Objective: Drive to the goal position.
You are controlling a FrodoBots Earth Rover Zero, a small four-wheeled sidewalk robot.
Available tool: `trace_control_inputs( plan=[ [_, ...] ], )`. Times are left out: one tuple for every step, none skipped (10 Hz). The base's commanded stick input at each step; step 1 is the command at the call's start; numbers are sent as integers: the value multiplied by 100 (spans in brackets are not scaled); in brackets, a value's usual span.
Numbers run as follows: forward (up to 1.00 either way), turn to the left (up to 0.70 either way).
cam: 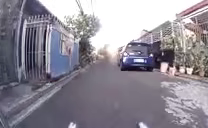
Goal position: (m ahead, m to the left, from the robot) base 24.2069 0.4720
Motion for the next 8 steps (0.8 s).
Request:
trace_control_inputs(
  plan=[
    [70, 0],
    [70, 0],
    [70, 0],
    [70, 0],
    [70, 0],
    [70, 0],
    [70, 0],
    [70, -3]
  ],
)
